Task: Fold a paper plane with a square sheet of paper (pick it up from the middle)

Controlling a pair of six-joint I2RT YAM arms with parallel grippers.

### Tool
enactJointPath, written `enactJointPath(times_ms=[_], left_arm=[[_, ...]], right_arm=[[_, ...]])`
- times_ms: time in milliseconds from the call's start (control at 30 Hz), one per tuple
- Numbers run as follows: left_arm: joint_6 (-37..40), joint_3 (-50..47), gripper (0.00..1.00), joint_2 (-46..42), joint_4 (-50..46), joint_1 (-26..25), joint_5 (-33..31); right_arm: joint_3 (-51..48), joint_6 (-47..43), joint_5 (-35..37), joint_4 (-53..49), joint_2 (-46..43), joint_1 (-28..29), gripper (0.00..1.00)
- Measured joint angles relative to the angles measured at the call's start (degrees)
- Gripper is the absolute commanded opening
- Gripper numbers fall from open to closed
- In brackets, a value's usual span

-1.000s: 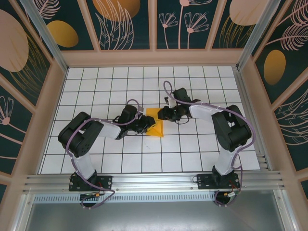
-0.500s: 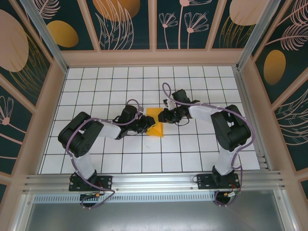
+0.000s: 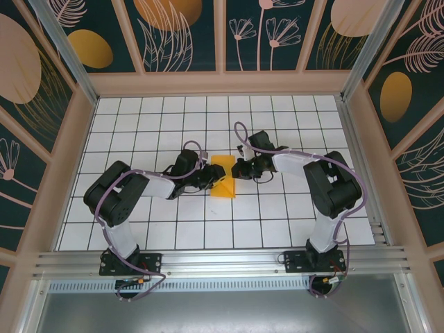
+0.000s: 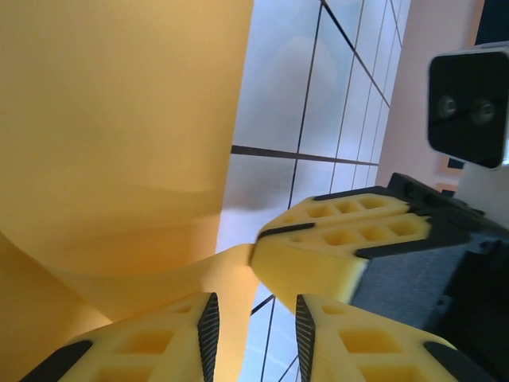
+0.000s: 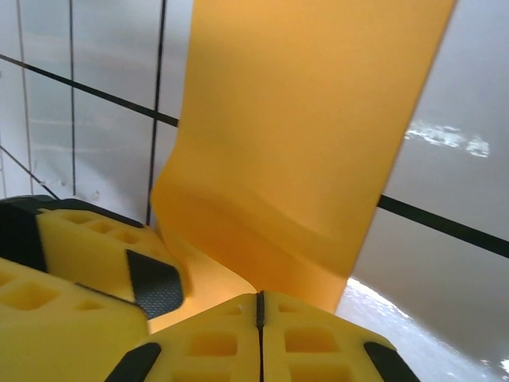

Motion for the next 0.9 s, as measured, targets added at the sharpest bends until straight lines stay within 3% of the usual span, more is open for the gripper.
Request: enactJointPath(times_ms=[900], left_arm=[[2.19, 3.89, 0.34, 2.1, -2.47, 0.0, 0.24]], right_arm=[[-0.11, -0.2, 3.78, 0.02, 2.62, 0.02, 0.06]])
